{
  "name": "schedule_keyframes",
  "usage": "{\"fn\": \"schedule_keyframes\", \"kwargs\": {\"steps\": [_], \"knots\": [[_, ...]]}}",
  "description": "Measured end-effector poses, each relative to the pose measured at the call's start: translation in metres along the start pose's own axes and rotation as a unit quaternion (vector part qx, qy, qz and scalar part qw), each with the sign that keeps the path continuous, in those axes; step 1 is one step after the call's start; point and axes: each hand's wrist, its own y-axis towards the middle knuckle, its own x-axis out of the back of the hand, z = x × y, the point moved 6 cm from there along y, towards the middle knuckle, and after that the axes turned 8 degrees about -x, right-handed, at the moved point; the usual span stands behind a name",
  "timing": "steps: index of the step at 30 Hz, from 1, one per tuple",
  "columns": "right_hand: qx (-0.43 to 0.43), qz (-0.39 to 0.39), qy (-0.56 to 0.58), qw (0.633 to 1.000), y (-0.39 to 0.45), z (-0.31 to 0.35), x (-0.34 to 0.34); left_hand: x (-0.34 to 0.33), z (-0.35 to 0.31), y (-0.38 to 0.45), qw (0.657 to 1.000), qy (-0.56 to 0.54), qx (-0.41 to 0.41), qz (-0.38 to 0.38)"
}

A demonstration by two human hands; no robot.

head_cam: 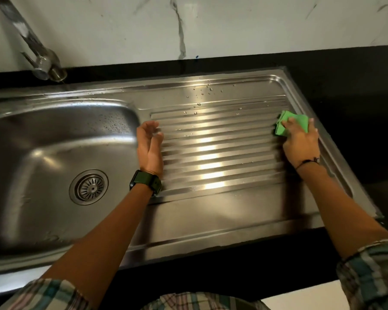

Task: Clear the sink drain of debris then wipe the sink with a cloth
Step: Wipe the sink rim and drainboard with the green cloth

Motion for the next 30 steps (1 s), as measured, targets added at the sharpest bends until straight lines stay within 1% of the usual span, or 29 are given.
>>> {"fn": "schedule_keyframes", "kwargs": {"steps": [2,4,7,9,11,13,15,18,20,21,22,24,26,28,30], "knots": [[-0.028,-0.016,0.013,0.999,-0.004,0.006,-0.001,0.001,0.000,0.002,1.000,-0.023,0.006,-0.009],[-0.021,-0.021,0.017,0.999,-0.016,0.029,-0.008,-0.001,0.000,0.003,0.999,-0.033,0.014,-0.012],[0.043,0.016,0.012,0.999,-0.049,0.080,-0.031,-0.002,0.002,0.005,0.999,-0.030,0.016,-0.013],[0.088,0.034,0.032,0.995,-0.077,0.120,-0.046,-0.003,0.005,0.005,0.999,-0.027,0.018,-0.007],[0.152,0.055,0.052,0.985,-0.103,0.167,-0.061,-0.004,0.004,0.006,1.000,-0.024,0.018,-0.003],[0.223,0.081,0.047,0.970,-0.125,0.213,-0.076,-0.005,0.003,0.007,0.999,-0.029,0.021,-0.002],[0.266,0.100,0.047,0.958,-0.137,0.244,-0.086,-0.004,0.001,0.007,0.999,-0.035,0.021,-0.001],[0.305,0.120,0.035,0.944,-0.134,0.249,-0.090,-0.004,0.000,0.004,0.999,-0.022,0.022,0.004],[0.333,0.116,0.026,0.935,-0.124,0.231,-0.082,-0.005,0.000,0.002,1.000,0.000,0.028,0.010],[0.321,0.116,0.032,0.940,-0.114,0.213,-0.076,-0.005,0.000,0.001,0.999,0.006,0.032,0.013],[0.290,0.108,0.042,0.950,-0.099,0.191,-0.068,-0.005,-0.001,0.001,0.999,0.012,0.034,0.014],[0.194,0.080,0.046,0.977,-0.061,0.130,-0.050,-0.005,-0.002,0.000,0.999,0.019,0.033,0.013],[0.107,0.052,0.014,0.993,-0.025,0.071,-0.032,-0.004,-0.003,0.001,0.999,0.014,0.038,0.009],[0.069,0.029,-0.011,0.997,-0.004,0.045,-0.020,-0.004,-0.003,0.001,0.999,0.001,0.037,0.010],[0.039,0.012,-0.004,0.999,-0.001,0.047,-0.021,-0.002,-0.002,0.003,0.999,-0.014,0.033,-0.002]]}}
